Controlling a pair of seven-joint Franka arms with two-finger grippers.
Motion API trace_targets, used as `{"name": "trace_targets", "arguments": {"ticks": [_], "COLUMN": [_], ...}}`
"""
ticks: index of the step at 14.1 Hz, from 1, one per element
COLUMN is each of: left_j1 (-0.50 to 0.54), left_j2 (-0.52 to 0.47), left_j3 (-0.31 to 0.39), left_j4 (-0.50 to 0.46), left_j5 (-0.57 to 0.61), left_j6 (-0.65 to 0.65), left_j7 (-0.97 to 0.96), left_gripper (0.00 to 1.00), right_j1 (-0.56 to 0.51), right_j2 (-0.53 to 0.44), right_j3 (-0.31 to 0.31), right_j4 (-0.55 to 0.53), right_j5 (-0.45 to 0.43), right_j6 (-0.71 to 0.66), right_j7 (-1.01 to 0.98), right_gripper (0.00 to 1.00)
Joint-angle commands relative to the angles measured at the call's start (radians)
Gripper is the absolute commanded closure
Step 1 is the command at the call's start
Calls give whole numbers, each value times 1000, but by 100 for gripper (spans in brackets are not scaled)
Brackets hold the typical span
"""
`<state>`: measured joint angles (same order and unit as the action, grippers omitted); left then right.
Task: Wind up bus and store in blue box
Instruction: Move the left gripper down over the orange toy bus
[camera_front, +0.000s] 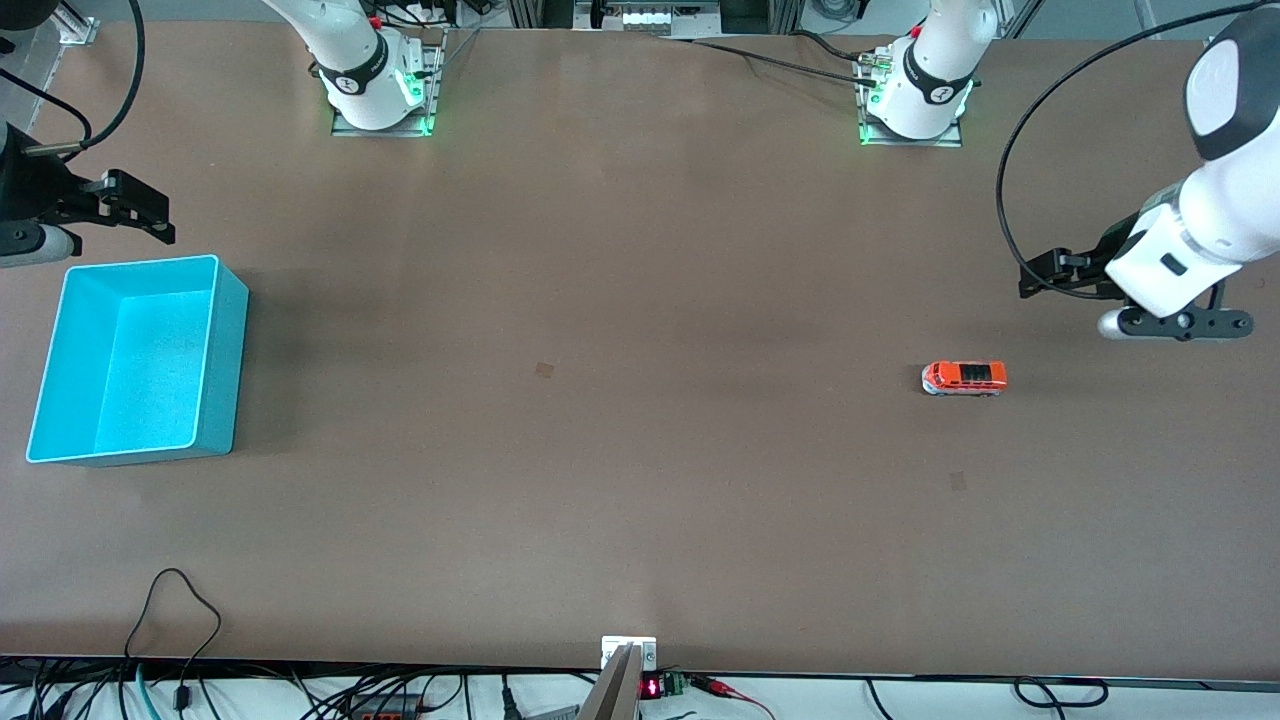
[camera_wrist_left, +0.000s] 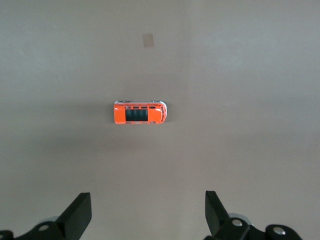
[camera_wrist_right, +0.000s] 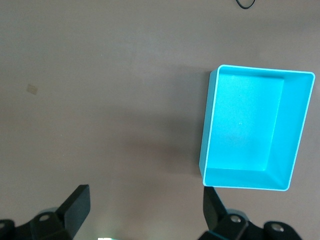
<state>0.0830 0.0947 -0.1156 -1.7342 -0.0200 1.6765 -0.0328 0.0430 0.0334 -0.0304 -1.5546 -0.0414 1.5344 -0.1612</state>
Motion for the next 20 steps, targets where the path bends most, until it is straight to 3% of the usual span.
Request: {"name": "trace_targets", "arguments": {"ticks": [1, 6, 14, 16, 18, 20], "left_j1": [7, 0, 23, 14, 20, 24], "left_j2": [58, 120, 244, 256, 257, 255], "left_j3": [2, 1, -1, -7, -26, -27], "left_j4": [15, -10, -18, -27, -89, -174], "left_j5": [-21, 72, 90, 205, 219, 216], "left_j6": [-11, 92, 262, 282, 326, 450], "left_j7": [69, 307, 868, 989, 1094, 1267], "left_gripper": [0, 0, 0, 0, 0, 0], "right_j1": [2, 2, -3, -3, -2, -2], "right_j2": [8, 13, 13, 13, 14, 13], "right_j3": [-3, -3, -3, -3, -3, -5], "right_j4": [18, 18, 18, 18, 18, 18], "right_j5": [17, 17, 17, 17, 17, 17], "right_j6": [-5, -4, -8, -8, -8, -8], "right_j7": [9, 9, 9, 9, 9, 9], "right_gripper": [0, 0, 0, 0, 0, 0]}}
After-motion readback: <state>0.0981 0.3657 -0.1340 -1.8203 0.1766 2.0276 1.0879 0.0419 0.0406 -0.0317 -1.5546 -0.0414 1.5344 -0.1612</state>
